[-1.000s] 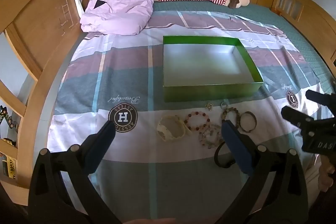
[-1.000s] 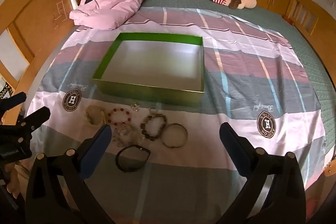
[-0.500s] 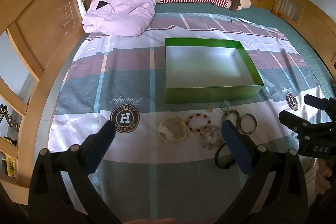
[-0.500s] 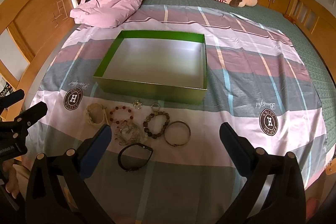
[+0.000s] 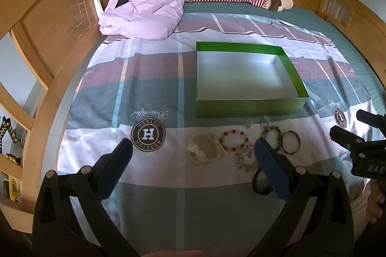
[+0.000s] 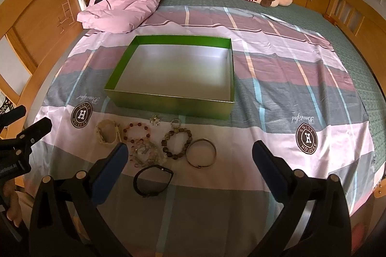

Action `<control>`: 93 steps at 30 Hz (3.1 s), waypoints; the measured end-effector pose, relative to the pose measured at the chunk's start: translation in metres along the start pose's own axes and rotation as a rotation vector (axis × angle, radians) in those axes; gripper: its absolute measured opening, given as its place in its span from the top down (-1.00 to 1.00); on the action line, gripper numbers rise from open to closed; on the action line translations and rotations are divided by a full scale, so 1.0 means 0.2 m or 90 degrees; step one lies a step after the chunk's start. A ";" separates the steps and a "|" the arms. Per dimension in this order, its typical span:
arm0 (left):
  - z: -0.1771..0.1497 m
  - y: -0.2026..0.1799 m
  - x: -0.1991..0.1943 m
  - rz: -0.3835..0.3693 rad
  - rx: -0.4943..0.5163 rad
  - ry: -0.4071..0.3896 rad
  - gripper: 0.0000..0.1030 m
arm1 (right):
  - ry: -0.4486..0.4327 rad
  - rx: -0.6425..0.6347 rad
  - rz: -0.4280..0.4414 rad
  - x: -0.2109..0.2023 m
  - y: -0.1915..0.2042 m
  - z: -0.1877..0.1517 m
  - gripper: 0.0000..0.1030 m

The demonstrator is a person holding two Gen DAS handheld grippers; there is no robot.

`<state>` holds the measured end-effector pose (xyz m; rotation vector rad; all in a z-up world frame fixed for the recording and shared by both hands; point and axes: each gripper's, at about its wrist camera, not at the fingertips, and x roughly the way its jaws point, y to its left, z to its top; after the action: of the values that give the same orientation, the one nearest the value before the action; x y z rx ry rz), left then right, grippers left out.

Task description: Organize jewelry

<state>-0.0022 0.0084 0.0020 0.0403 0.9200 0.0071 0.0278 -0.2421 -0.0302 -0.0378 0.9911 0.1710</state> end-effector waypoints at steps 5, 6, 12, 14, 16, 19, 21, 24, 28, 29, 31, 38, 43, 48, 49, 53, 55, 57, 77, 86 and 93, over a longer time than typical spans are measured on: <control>0.00 0.01 0.00 -0.001 -0.004 0.001 -0.96 | -0.006 0.008 -0.011 0.00 -0.02 0.00 -0.97; 0.01 0.01 0.00 0.000 -0.004 0.000 -0.96 | -0.005 0.010 -0.009 0.00 -0.02 0.01 -0.97; 0.01 0.01 0.00 0.004 -0.002 -0.001 -0.96 | -0.017 0.015 -0.011 -0.01 -0.03 0.01 -0.97; 0.01 0.01 0.00 0.003 -0.001 -0.003 -0.96 | -0.017 0.015 -0.011 -0.02 -0.02 0.00 -0.97; 0.00 0.01 0.00 0.003 0.002 -0.003 -0.96 | -0.017 0.014 -0.012 -0.02 -0.02 0.00 -0.97; 0.00 0.01 0.00 0.000 -0.003 0.000 -0.96 | -0.015 0.015 -0.012 -0.02 -0.02 0.00 -0.97; 0.00 0.01 0.01 -0.001 -0.008 0.005 -0.96 | -0.016 0.015 -0.013 -0.02 -0.02 0.00 -0.97; 0.00 0.02 0.01 0.004 -0.010 0.008 -0.96 | -0.015 0.014 -0.012 -0.02 -0.02 0.00 -0.97; 0.01 0.03 0.01 0.003 -0.012 0.007 -0.96 | -0.016 0.013 -0.013 -0.01 -0.02 0.01 -0.97; 0.01 0.03 0.01 0.006 -0.012 0.006 -0.96 | -0.016 0.013 -0.013 -0.01 -0.03 0.01 -0.97; 0.01 0.04 0.01 0.015 -0.012 0.004 -0.96 | -0.014 0.012 -0.013 -0.01 -0.03 0.00 -0.97; 0.01 0.05 0.02 0.007 -0.020 0.008 -0.96 | -0.011 0.013 -0.014 0.00 -0.02 0.00 -0.97; 0.01 0.05 0.02 0.003 -0.020 0.009 -0.96 | -0.010 0.013 -0.011 0.00 -0.02 0.00 -0.97; 0.02 0.05 0.01 0.011 -0.012 0.003 -0.96 | -0.010 0.013 -0.007 0.00 -0.02 0.00 -0.97; 0.02 0.05 0.01 0.009 -0.012 0.002 -0.96 | -0.008 0.012 -0.007 0.00 -0.02 0.00 -0.97; 0.02 0.06 0.03 -0.025 -0.016 0.007 -0.96 | 0.012 -0.001 0.003 0.03 0.00 0.00 -0.97; 0.01 0.05 0.10 -0.017 -0.002 0.046 -0.96 | 0.053 -0.020 0.049 0.08 0.02 -0.01 -0.97; 0.00 0.05 0.20 -0.017 0.008 0.094 -0.96 | 0.091 -0.032 0.089 0.16 0.04 -0.02 -0.97; -0.09 0.24 0.63 -0.012 -0.053 0.186 -0.96 | 0.313 0.055 0.126 0.79 0.06 -0.30 0.75; -0.09 0.25 0.69 -0.022 -0.073 0.166 -0.96 | 0.234 -0.017 0.084 0.64 0.13 -0.24 0.98; -0.07 0.17 0.81 -0.050 -0.112 0.228 -0.92 | 0.175 0.005 0.084 0.47 0.04 -0.14 0.98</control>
<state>0.0848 0.0462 -0.1341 -0.1651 1.2754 0.0220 0.0540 -0.2252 -0.1232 0.0119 1.2694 0.2882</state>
